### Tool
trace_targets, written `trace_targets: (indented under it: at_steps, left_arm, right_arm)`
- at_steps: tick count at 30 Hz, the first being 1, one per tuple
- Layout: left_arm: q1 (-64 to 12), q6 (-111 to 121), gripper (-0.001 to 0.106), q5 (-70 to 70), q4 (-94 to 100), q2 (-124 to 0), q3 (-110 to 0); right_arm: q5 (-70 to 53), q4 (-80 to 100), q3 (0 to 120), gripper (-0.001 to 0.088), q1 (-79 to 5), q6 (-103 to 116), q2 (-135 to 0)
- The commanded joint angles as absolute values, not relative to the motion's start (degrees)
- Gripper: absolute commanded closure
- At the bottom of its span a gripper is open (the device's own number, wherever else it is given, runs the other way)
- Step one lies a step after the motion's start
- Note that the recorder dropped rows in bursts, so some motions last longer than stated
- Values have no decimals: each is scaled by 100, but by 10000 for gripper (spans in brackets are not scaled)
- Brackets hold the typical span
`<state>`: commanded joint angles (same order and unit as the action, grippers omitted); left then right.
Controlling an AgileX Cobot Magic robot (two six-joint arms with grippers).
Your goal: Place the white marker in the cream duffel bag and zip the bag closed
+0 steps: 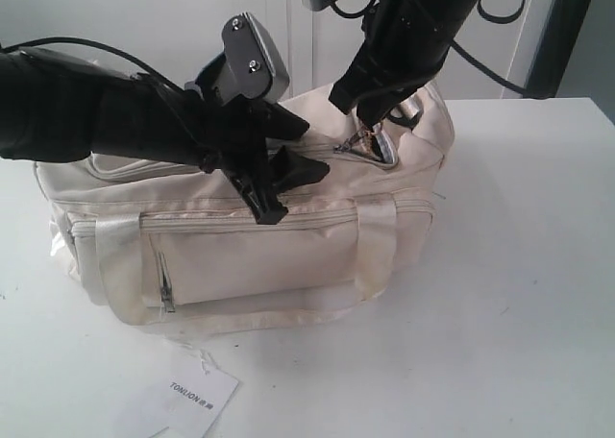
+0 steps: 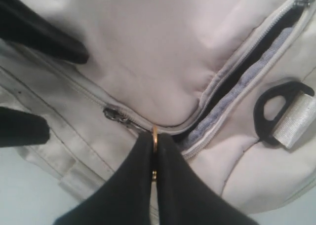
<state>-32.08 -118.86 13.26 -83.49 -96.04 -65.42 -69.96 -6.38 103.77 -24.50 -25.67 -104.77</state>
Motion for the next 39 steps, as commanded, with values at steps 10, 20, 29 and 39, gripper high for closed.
trace_targets:
  at_steps: [10,20,29,39]
  left_arm:
    - [-3208,-11954,1052,1332,-8329,-9663,-6542]
    - [-3208,-11847,1053,1309,-8338,-9527,-6542]
    - [-3208,-11783,1053,1336,-8338,-9290,-6542]
    - [-3208,-11783,1053,1353,-8338,-9266,-6542]
  right_arm:
    - [-6996,-638,10377,868,-2450,-2686,-10477]
    - [-6996,-576,10387,868,-2450,-2698,-10443]
    - [-6996,-339,10387,868,-2401,-2738,-10346]
    - [-6996,-299,10387,868,-2052,-2738,-10346]
